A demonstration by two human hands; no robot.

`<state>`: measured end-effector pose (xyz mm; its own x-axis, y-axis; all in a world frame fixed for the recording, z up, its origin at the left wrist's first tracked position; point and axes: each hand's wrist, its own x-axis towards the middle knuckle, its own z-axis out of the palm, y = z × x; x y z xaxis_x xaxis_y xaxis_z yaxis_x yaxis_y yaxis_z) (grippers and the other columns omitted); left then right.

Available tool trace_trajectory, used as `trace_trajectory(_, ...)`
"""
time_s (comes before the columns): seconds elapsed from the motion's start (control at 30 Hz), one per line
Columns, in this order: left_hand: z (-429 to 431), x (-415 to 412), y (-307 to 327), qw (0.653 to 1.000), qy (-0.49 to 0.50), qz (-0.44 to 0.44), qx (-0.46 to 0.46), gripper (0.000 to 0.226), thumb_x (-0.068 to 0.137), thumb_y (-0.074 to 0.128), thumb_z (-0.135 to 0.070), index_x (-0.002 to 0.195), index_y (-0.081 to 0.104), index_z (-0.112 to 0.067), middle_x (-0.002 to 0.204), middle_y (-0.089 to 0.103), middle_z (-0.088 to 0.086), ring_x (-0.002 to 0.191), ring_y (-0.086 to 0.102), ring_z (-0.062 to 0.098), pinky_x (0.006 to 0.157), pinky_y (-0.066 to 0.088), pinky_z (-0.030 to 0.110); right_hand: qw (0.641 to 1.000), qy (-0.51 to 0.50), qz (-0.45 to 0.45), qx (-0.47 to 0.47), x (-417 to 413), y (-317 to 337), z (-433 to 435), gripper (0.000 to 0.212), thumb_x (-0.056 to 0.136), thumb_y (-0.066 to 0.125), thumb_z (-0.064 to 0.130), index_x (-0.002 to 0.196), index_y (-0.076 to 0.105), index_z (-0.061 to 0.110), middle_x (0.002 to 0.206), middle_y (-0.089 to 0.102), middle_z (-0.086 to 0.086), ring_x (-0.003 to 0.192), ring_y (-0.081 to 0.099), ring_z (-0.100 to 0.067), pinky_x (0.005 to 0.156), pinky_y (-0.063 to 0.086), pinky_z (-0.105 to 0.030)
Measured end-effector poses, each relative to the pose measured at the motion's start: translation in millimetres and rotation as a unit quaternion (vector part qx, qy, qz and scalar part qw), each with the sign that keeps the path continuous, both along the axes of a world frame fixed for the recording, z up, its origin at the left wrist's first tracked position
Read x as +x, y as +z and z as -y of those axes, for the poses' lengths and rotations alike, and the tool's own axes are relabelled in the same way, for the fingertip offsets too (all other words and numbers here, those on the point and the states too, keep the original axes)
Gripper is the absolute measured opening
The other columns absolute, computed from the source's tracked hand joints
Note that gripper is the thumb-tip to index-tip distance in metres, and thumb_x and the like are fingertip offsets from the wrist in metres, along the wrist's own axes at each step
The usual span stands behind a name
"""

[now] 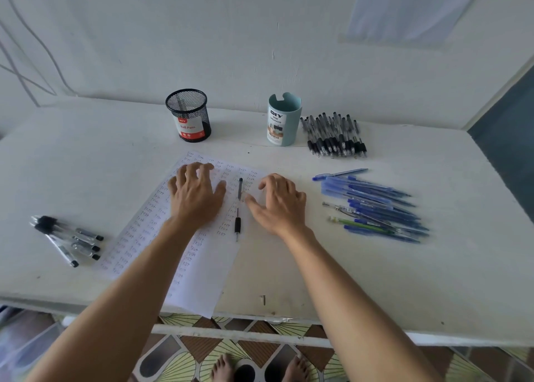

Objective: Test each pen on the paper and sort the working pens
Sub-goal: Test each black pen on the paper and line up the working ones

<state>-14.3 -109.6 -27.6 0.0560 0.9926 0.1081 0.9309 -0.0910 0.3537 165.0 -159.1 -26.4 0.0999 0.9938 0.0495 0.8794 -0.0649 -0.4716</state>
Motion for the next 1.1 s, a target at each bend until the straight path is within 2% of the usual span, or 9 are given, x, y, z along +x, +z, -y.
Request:
trace_trajectory(0.1, -2, -6, -8, 0.999, -0.015, -0.026, -0.045, 0.057, 0.101, 0.032, -0.053, 0.15, 0.031, -0.023, 0.162, 0.024, 0.002, 0.153, 0.008, 0.026, 0.123, 0.003, 0.048, 0.999, -0.034, -0.008, -0.009, -13, 2, -1, 0.047, 0.084, 0.055, 0.066, 0.104, 0.044, 0.025, 0.128, 0.043, 0.004, 0.13, 0.032, -0.02, 0.105, 0.024, -0.044)
trace_trajectory(0.23, -2, -6, -8, 0.998, -0.015, -0.035, -0.039, 0.058, 0.101, 0.031, -0.053, 0.151, 0.03, -0.024, 0.163, 0.024, 0.0, 0.152, 0.011, 0.025, 0.124, 0.006, 0.048, 0.999, -0.028, 0.028, -0.027, -26, 3, 1, 0.052, 0.077, 0.06, 0.067, 0.105, 0.049, 0.025, 0.137, 0.034, 0.0, 0.137, 0.023, -0.023, 0.115, 0.013, -0.046)
trace_trajectory(0.4, -3, -8, -10, 0.999, -0.014, -0.044, -0.026, 0.057, 0.1, 0.032, -0.055, 0.148, 0.034, -0.025, 0.159, 0.03, 0.0, 0.15, 0.016, 0.026, 0.123, 0.01, 0.048, 0.998, -0.05, -0.036, -0.014, -17, 7, 1, 0.018, 0.081, 0.063, 0.043, 0.086, 0.056, 0.027, 0.148, 0.042, 0.004, 0.141, 0.029, -0.016, 0.118, 0.017, -0.04)
trace_trajectory(0.47, -3, -7, -9, 0.999, -0.015, -0.044, -0.027, 0.057, 0.1, 0.032, -0.055, 0.148, 0.034, -0.025, 0.159, 0.03, 0.0, 0.15, 0.017, 0.026, 0.123, 0.01, 0.048, 0.997, -0.063, -0.047, 0.022, -14, 6, 0, 0.015, 0.079, 0.063, 0.038, 0.076, 0.054, 0.027, 0.133, 0.057, 0.006, 0.13, 0.043, -0.017, 0.111, 0.03, -0.039)
trace_trajectory(0.57, -2, -7, -9, 0.998, -0.013, -0.05, -0.025, 0.056, 0.099, 0.032, -0.055, 0.146, 0.035, -0.025, 0.158, 0.03, -0.001, 0.15, 0.017, 0.026, 0.123, 0.011, 0.049, 0.99, -0.1, -0.06, 0.074, -9, 5, -3, 0.015, 0.084, 0.061, 0.037, 0.086, 0.062, 0.022, 0.102, 0.068, 0.003, 0.104, 0.059, -0.022, 0.091, 0.043, -0.036)
trace_trajectory(0.77, 0, -5, -7, 0.998, -0.004, -0.054, -0.02, 0.056, 0.099, 0.034, -0.055, 0.146, 0.035, -0.025, 0.158, 0.031, 0.0, 0.15, 0.018, 0.026, 0.123, 0.011, 0.048, 0.915, -0.21, -0.244, 0.242, 25, 26, -19, 0.014, 0.097, 0.062, 0.023, 0.102, 0.06, 0.011, 0.087, 0.067, 0.004, 0.072, 0.066, -0.016, 0.061, 0.053, -0.03)
trace_trajectory(0.9, -1, -4, -7, 0.998, -0.005, -0.059, -0.018, 0.057, 0.098, 0.033, -0.055, 0.146, 0.036, -0.025, 0.158, 0.032, 0.0, 0.149, 0.02, 0.026, 0.122, 0.013, 0.049, 0.878, -0.276, -0.258, 0.293, 64, 34, -43, 0.013, 0.096, 0.058, 0.013, 0.105, 0.065, 0.005, 0.095, 0.067, 0.0, 0.084, 0.06, -0.014, 0.074, 0.051, -0.032)
trace_trajectory(1.03, -1, -3, -7, 0.998, -0.003, -0.06, -0.018, 0.057, 0.098, 0.034, -0.055, 0.146, 0.035, -0.025, 0.158, 0.031, 0.001, 0.149, 0.019, 0.026, 0.123, 0.012, 0.049, 0.89, -0.299, -0.257, 0.23, 100, 43, -67, 0.037, 0.094, 0.044, -0.002, 0.128, 0.059, 0.001, 0.127, 0.063, -0.017, 0.118, 0.057, -0.028, 0.087, 0.035, -0.014)
trace_trajectory(1.1, -1, -4, -7, 0.998, -0.002, -0.061, -0.017, 0.057, 0.098, 0.034, -0.055, 0.146, 0.035, -0.025, 0.158, 0.031, 0.0, 0.149, 0.02, 0.026, 0.122, 0.013, 0.049, 0.9, -0.316, -0.223, 0.202, 114, 46, -79, 0.043, 0.095, 0.041, -0.002, 0.135, 0.055, 0.003, 0.131, 0.058, -0.019, 0.123, 0.052, -0.032, 0.095, 0.033, -0.021)
